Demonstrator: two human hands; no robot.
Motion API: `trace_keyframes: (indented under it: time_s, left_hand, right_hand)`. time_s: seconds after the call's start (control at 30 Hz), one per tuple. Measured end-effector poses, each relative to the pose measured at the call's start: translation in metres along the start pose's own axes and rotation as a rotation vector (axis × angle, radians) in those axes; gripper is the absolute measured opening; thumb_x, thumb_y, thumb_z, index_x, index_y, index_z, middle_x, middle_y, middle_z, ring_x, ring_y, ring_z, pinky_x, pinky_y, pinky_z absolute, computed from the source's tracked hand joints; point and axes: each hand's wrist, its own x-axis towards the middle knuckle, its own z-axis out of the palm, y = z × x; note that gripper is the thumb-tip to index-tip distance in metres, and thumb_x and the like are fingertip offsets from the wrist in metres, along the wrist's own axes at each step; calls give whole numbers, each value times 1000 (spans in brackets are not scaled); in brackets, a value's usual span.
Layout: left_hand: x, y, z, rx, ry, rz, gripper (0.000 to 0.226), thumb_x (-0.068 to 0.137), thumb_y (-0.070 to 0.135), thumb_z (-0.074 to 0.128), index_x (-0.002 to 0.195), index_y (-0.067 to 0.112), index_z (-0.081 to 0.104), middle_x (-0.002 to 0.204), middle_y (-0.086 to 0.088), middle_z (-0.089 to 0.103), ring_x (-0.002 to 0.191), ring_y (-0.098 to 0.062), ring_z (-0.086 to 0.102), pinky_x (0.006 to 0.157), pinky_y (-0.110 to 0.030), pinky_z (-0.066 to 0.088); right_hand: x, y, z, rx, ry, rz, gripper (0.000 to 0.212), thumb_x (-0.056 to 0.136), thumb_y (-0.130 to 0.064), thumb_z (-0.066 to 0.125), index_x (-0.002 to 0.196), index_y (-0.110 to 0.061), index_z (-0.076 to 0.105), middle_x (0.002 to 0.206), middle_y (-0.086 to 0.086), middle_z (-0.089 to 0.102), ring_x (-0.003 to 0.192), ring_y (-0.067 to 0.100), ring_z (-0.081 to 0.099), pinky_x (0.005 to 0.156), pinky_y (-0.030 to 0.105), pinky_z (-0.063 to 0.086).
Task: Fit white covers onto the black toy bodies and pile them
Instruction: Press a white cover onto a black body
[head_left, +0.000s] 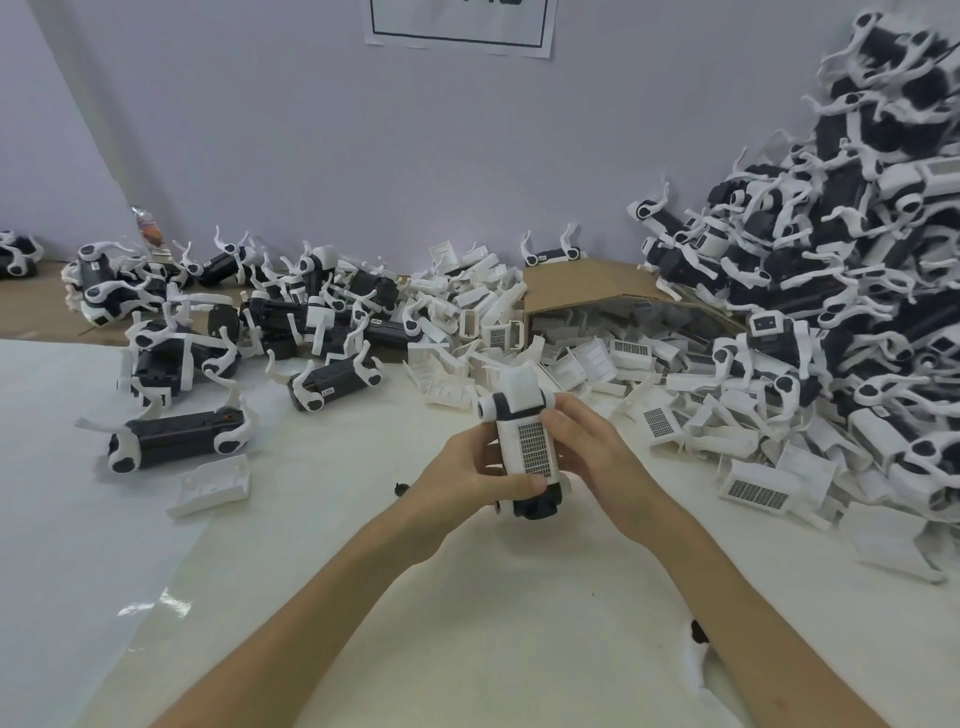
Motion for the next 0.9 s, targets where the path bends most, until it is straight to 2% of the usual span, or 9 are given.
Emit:
trace_keyframes:
  time_s: [0.1, 0.2, 0.33, 0.53, 0.6, 0.67, 0.8, 0.9]
  left_hand:
    - [0, 0, -1, 45, 2, -1, 44, 84, 4, 78, 121, 22, 63, 109, 1, 77, 102, -18, 73, 96, -35, 57]
    - [0, 0, -1, 78, 15, 1, 40, 87, 5, 75, 120, 24, 62, 108, 3, 77, 100, -15, 73, 91, -30, 58]
    - [1, -2, 1, 97, 21, 8, 42, 88, 7, 75, 123, 24, 61, 109, 2, 76, 99, -15, 73, 90, -29, 58]
    - [2, -4, -2, 123, 14, 23, 39, 87, 8, 76, 119, 27, 62, 107, 5, 76, 98, -14, 73, 90, -29, 58]
    - [2, -5, -2, 145, 12, 43, 40, 82, 12, 78, 116, 28, 63, 106, 8, 76, 97, -13, 73, 86, -27, 58]
    - [1, -6, 3, 222, 12, 84, 43, 78, 20, 76, 117, 30, 62, 107, 11, 75, 98, -12, 73, 85, -28, 59]
    - [-1, -5, 10, 328, 37, 156, 51, 78, 34, 72, 126, 29, 57, 112, 12, 72, 104, -9, 69, 89, -41, 59]
    - [-2, -4, 11, 347, 49, 169, 56, 74, 42, 72, 127, 32, 57, 113, 16, 72, 105, -7, 68, 90, -42, 58]
  right_hand:
    - [-1, -1, 2, 27, -25, -9, 35, 97, -32, 52, 126, -16, 63, 108, 5, 72, 102, 20, 69, 82, 27, 54]
    - [-2, -3, 4, 20, -6, -40, 43, 91, -38, 54, 126, -14, 63, 110, 7, 73, 102, 21, 70, 81, 27, 56]
    - [-3, -4, 3, -24, -8, -72, 46, 92, -38, 52, 128, -12, 61, 111, 6, 72, 102, 19, 70, 80, 27, 56]
    - [-4, -6, 1, -25, -15, -82, 42, 93, -37, 56, 126, -12, 62, 110, 7, 73, 103, 21, 71, 81, 31, 56]
    - [-4, -5, -1, -17, -29, -72, 39, 93, -35, 65, 125, -13, 61, 111, 8, 74, 104, 24, 70, 84, 33, 57]
    - [-5, -3, 0, -28, -27, -59, 47, 84, -33, 71, 126, -15, 60, 110, 6, 74, 105, 22, 71, 83, 32, 57]
    - [-4, 1, 9, -30, 10, -82, 49, 78, -37, 74, 123, -21, 60, 108, 3, 74, 102, 17, 72, 78, 26, 57]
    - [-4, 3, 11, -9, 38, -114, 49, 79, -36, 74, 123, -19, 60, 105, 9, 74, 97, 22, 73, 77, 28, 58]
